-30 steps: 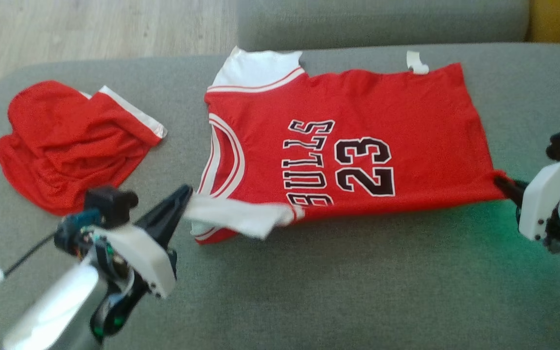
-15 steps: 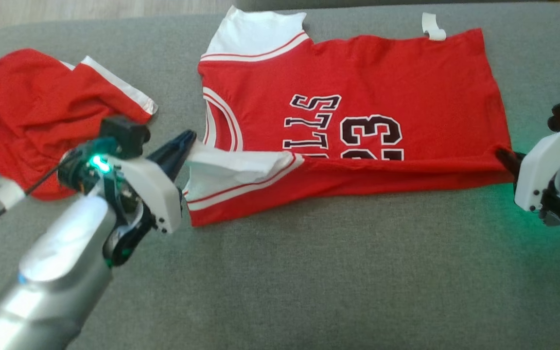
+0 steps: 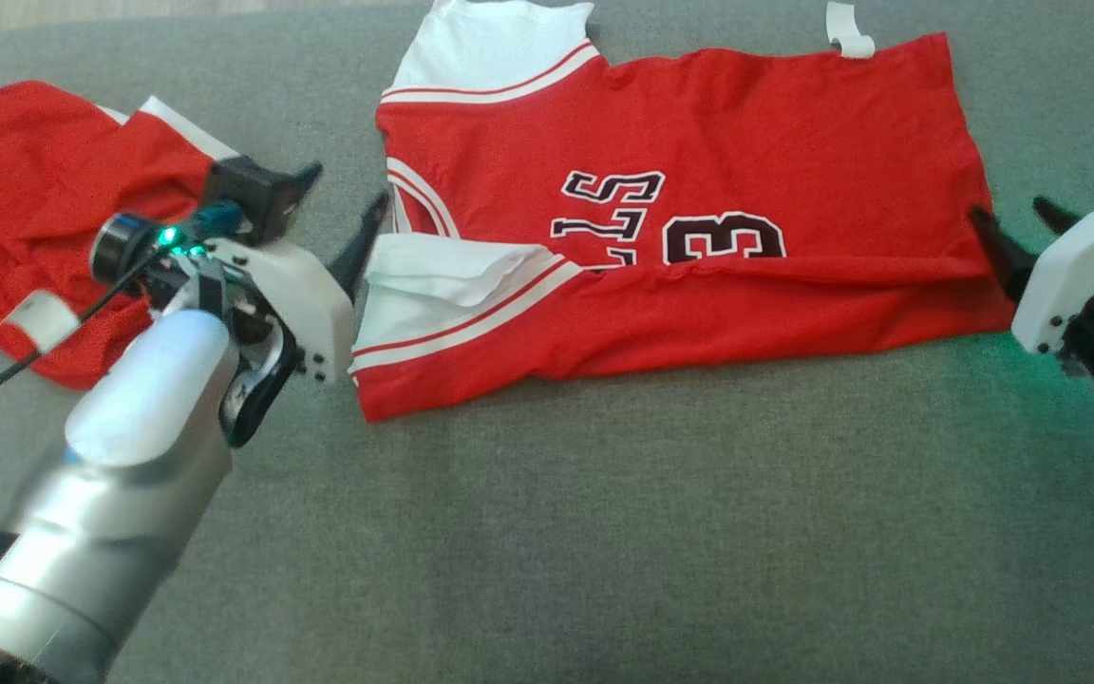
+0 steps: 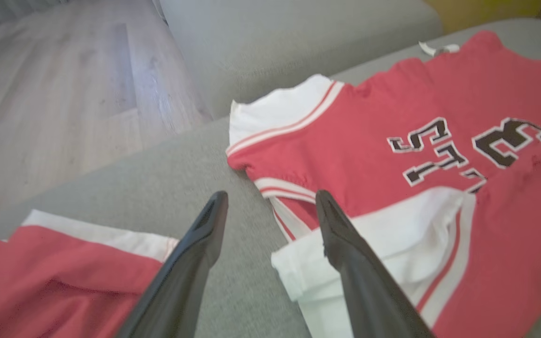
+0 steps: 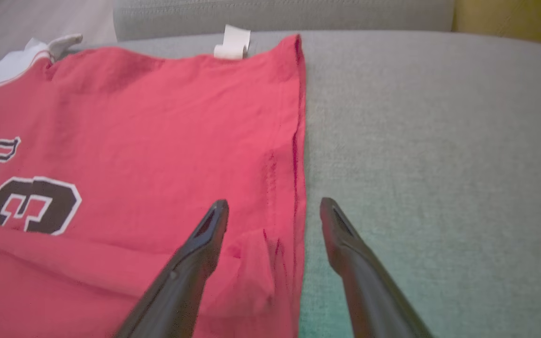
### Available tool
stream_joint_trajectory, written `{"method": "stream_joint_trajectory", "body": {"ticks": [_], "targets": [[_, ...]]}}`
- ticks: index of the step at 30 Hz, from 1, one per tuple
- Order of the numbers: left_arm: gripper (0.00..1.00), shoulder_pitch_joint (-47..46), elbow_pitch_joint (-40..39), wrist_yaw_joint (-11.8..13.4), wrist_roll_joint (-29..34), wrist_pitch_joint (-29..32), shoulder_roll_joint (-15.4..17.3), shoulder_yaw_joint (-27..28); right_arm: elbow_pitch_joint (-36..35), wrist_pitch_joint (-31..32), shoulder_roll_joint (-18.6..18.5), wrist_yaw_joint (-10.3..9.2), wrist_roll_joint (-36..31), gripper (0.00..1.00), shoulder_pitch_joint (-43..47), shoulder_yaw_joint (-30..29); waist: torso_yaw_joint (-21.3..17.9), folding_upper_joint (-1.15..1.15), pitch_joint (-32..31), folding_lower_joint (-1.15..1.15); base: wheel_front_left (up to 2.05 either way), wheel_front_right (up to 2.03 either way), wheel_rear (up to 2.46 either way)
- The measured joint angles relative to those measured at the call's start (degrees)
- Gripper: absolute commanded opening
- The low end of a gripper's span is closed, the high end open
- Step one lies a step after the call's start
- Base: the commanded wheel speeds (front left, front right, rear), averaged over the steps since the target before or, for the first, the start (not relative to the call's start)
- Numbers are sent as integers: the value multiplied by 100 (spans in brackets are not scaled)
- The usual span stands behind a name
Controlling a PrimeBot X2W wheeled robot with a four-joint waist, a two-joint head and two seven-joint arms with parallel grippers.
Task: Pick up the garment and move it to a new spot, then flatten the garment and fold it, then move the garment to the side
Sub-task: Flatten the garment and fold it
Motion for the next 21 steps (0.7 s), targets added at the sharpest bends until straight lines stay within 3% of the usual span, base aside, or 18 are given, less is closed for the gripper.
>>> {"method": "stream_joint_trajectory", "body": {"ticks": [8,11,15,18,21], "targets": [[100,-16,60,435,-125,-1842,-343,684,176,-1781,127,0,-408,100,-36,-359,89,0,-335,0,0,0,0],[100,187,-245,553,-158,-2017,-352,976,129,-2372,191,0,-632,100,8,-561,114,0,-509,0,0,0,0],[100,741,-1046,734,-21,-2030,-380,1516,-29,-2569,278,0,-1084,100,227,-1057,122,0,-691,-1,0,0,0],[100,1438,-1869,847,352,-2054,-492,2023,-757,-2579,426,0,-1638,100,720,-1901,121,0,-854,-1,0,0,0],[100,2160,-2365,926,770,-2054,-692,2356,-1621,-2579,829,0,-2172,100,1438,-2662,122,0,-1004,-1,0,0,0]]}}
